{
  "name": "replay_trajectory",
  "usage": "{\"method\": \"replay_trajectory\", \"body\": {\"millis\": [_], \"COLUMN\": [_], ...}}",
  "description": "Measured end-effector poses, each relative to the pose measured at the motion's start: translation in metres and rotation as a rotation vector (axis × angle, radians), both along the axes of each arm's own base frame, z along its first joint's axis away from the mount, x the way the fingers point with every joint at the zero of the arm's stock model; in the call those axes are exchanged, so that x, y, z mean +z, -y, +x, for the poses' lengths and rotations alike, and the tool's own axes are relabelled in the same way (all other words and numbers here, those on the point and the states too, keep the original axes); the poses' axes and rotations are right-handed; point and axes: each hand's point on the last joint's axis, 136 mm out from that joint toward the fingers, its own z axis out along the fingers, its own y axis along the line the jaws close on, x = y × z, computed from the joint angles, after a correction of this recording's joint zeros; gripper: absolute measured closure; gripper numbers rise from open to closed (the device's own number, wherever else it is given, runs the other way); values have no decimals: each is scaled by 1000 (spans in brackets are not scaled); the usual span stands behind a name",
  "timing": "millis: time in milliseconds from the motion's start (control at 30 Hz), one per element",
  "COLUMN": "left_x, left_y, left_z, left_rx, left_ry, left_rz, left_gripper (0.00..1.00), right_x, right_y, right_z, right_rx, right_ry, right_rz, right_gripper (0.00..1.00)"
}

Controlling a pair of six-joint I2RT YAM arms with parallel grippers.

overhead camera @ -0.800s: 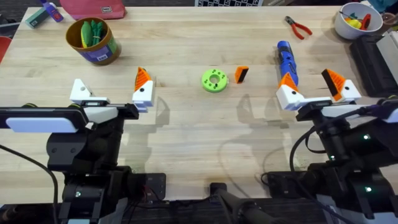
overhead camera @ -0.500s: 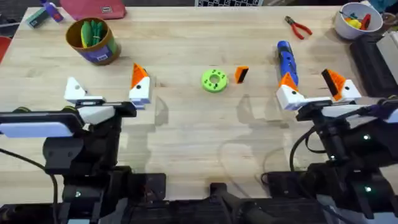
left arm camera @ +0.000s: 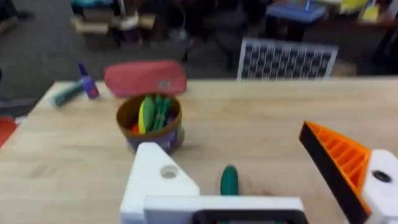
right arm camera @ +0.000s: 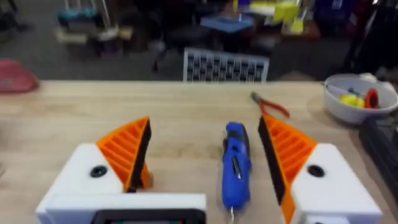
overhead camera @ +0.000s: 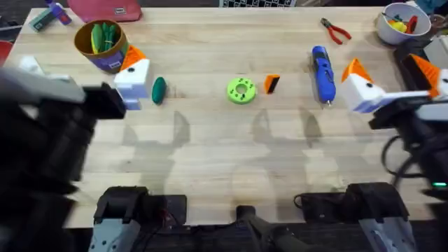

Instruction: Pick up the gripper from the table and insert it into the empty holder that is missing its gripper. Then pick up a screw, insert it into the mounting hole, and use the screwdriver to tighten it. Finally, clean up the table by picking up the vegetable and placing it into the bucket.

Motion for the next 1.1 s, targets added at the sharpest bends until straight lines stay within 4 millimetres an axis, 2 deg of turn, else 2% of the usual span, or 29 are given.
{"method": "replay_trajectory", "body": {"millis": [67, 233, 467, 567, 733, 800, 933, 1100], "left_x": [-1, -20, -65, -83, -115, -125, -136, -147], "left_y": [0, 0, 0, 0, 1, 2, 3, -4], "left_z": [4, 26, 57, 71, 81, 81, 78, 77], "left_rx": [-2, -8, -13, -14, -19, -25, -52, -85], "left_ry": [-119, -421, -770, -862, -980, -1019, -1067, -1110], "left_rz": [10, 20, 25, 25, 22, 20, 39, 26], "left_gripper": [15, 16, 15, 15, 16, 15, 15, 15], "right_x": [1, -2, -35, -46, -60, -70, -84, -86], "right_y": [0, 0, 0, 0, 0, 0, 0, 0], "right_z": [-4, 1, 13, 19, 40, 41, 41, 41], "right_rx": [-1, 1, 18, 21, 22, 11, -10, -16], "right_ry": [-115, -372, -738, -865, -959, -1007, -1073, -1083], "right_rz": [3, -6, -39, -41, -38, -20, 10, 18], "right_gripper": [7, 8, 8, 8, 8, 8, 8, 7]}}
